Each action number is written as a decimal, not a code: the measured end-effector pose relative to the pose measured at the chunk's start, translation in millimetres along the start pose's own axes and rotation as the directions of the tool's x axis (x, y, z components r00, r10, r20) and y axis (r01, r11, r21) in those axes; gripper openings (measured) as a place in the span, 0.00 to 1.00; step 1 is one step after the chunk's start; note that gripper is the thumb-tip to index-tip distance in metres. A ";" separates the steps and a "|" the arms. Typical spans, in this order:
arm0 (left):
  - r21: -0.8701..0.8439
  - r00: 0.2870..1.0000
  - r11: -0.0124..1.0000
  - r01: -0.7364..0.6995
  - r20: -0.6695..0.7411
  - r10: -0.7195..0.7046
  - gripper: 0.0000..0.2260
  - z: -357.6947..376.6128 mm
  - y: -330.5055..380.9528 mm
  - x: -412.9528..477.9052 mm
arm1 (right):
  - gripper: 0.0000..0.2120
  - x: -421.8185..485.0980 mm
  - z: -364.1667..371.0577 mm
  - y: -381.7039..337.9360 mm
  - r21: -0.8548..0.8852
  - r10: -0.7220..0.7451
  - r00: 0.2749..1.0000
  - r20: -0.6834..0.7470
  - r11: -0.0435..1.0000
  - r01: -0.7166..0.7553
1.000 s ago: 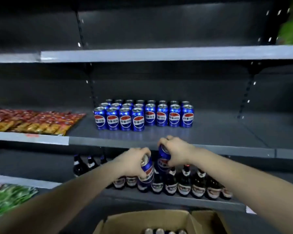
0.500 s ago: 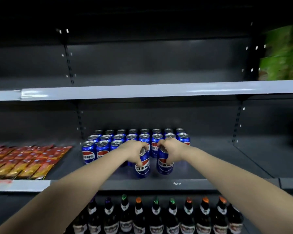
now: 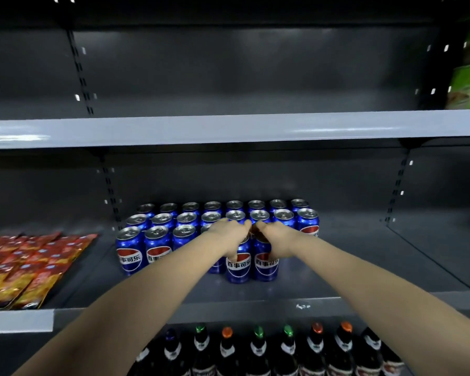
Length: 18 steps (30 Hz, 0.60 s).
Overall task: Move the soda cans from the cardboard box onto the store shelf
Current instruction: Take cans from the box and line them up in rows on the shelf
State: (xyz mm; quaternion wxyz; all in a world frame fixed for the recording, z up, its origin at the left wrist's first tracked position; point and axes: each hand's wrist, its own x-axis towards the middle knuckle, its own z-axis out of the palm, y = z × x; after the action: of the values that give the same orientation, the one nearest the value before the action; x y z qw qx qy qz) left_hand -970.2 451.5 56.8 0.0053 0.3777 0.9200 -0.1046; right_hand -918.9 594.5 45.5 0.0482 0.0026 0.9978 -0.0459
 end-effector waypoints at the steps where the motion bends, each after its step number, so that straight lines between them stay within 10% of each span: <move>1: 0.018 1.000 1.000 0.010 -0.012 -0.010 0.32 0.8 0.2 2.4 | 0.30 2.5 -0.3 1.2 -0.010 0.004 1.000 0.005 1.000 -0.004; 18: 0.135 0.991 0.991 0.005 -0.130 0.013 0.33 5.4 -5.1 26.5 | 0.31 20.8 6.4 8.4 -0.202 0.034 0.989 -0.145 0.977 -0.063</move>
State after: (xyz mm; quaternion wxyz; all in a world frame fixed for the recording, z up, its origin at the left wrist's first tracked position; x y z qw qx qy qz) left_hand -993.1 465.3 50.0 -0.0804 0.3851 0.9084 -0.1414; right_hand -938.9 602.4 36.4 -0.0212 0.0254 0.9977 0.0591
